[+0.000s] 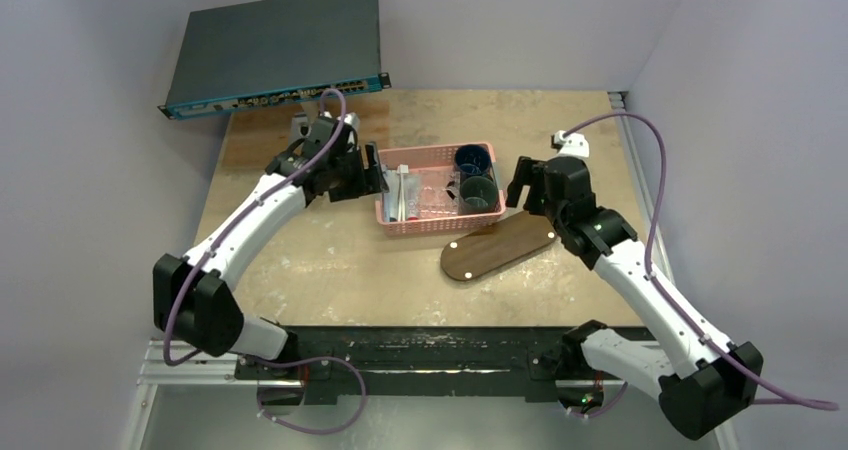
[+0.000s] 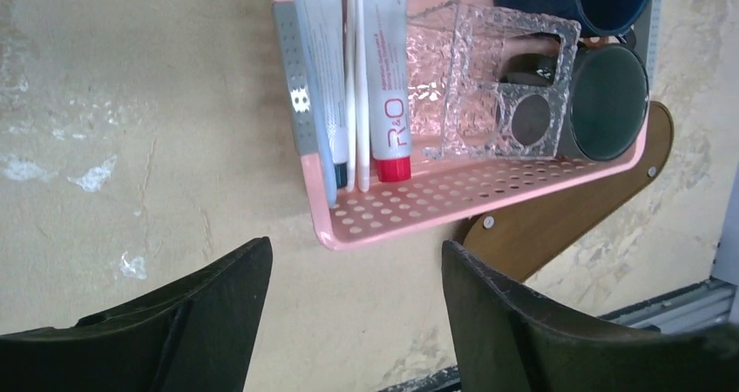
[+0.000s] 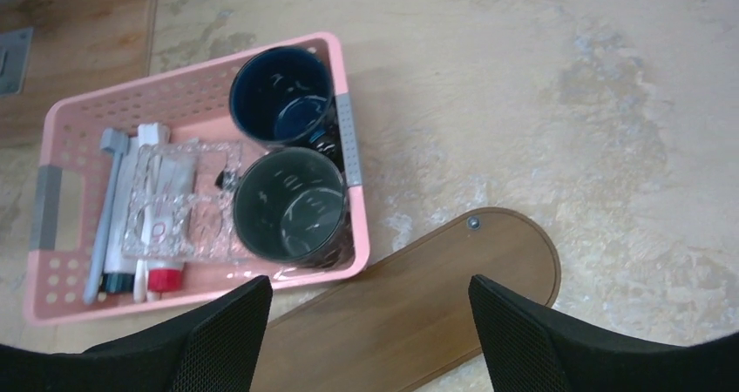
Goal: Prepare toiletry sets of a toothbrush and toothpaste on the tray
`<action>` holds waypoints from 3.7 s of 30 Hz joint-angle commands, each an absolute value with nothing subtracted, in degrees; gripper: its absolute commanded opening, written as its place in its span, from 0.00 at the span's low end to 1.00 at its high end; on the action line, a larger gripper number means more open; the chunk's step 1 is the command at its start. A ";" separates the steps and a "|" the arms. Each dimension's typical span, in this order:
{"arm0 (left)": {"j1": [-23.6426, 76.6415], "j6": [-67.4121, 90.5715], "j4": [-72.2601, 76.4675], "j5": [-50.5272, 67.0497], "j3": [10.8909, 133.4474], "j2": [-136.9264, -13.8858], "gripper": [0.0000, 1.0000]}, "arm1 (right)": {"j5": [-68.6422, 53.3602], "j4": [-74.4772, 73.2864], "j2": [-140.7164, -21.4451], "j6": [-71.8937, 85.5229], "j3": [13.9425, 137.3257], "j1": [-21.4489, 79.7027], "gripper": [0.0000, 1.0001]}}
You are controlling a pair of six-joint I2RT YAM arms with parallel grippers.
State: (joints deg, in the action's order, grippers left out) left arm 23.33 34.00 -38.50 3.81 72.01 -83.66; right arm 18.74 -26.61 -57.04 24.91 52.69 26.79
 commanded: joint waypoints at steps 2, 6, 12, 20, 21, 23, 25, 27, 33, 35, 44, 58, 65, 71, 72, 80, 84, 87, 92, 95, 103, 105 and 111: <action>23.49 35.08 -39.08 4.86 69.33 -74.76 0.73 | 22.03 -21.84 -59.74 25.52 55.79 20.72 0.84; 23.50 34.21 -41.28 4.51 67.81 -69.04 0.82 | 19.28 -19.91 -62.39 25.47 56.17 15.77 0.81; 23.47 30.12 -46.90 4.22 68.19 -63.47 0.99 | 18.39 -16.63 -69.59 27.46 56.08 12.47 0.78; 23.47 25.26 -50.54 6.73 66.06 -56.91 1.00 | 17.79 -14.28 -78.60 27.12 57.97 8.30 0.78; 23.47 24.70 -50.44 7.32 65.33 -56.53 1.00 | 17.41 -14.27 -79.88 26.81 58.44 7.77 0.79; 23.46 23.85 -50.89 7.95 64.31 -55.77 1.00 | 15.94 -14.91 -82.81 26.21 59.63 7.02 0.79; 23.47 23.32 -49.55 8.57 62.27 -54.90 1.00 | 14.69 -14.85 -85.40 25.95 60.14 6.53 0.79; 23.47 23.43 -48.34 9.26 60.22 -54.50 1.00 | 13.52 -14.46 -87.21 25.15 60.36 6.28 0.79; 23.47 23.47 -47.93 12.40 58.28 -52.37 1.00 | 10.82 -16.07 -93.40 22.86 62.51 6.18 0.80; 23.47 23.32 -47.88 12.88 58.00 -51.69 1.00 | 10.21 -16.54 -94.65 22.47 62.71 6.16 0.80; 23.47 23.03 -47.79 14.87 57.74 -50.83 1.00 | 11.69 -16.98 -95.64 22.19 59.33 6.16 0.82; 23.47 22.91 -47.78 15.82 57.70 -49.95 1.00 | 9.02 -17.33 -93.80 21.09 53.84 6.83 0.79; 23.47 22.90 -47.92 15.56 57.58 -49.49 1.00 | 9.75 -18.41 -90.14 21.75 50.20 9.52 0.80; 23.47 22.81 -47.91 15.25 57.65 -49.39 1.00 | 10.63 -18.88 -85.71 23.83 45.77 13.11 0.80; 23.47 22.86 -47.96 15.21 57.66 -49.39 1.00 | 10.71 -19.07 -85.10 24.65 45.30 13.80 0.80; 23.47 22.77 -48.16 14.47 57.73 -49.39 1.00 | 10.52 -19.51 -80.21 29.96 41.03 16.73 0.81; 23.47 22.76 -48.17 14.21 57.66 -49.39 1.00 | 8.35 -19.78 -77.63 31.66 38.84 17.11 0.81; 23.47 22.78 -48.23 13.98 57.67 -49.39 1.00 | 6.88 -19.78 -75.77 33.44 37.51 17.76 0.81; 23.47 22.85 -48.28 13.71 57.66 -49.39 1.00 | 5.89 -20.53 -73.68 35.95 36.25 18.54 0.83; 23.47 22.89 -48.26 13.71 57.72 -49.48 1.00 | 4.44 -20.34 -72.82 37.54 34.97 18.92 0.84; 23.47 22.86 -48.37 13.62 57.78 -49.48 1.00 | 2.00 -18.69 -69.66 43.68 31.80 20.17 0.85; 23.47 22.93 -48.37 13.65 57.71 -49.56 1.00 | 1.67 -18.36 -68.40 45.24 31.16 20.57 0.85; 23.47 22.86 -48.39 13.62 57.81 -49.33 1.00 | 1.08 -18.44 -65.53 48.52 30.06 21.95 0.86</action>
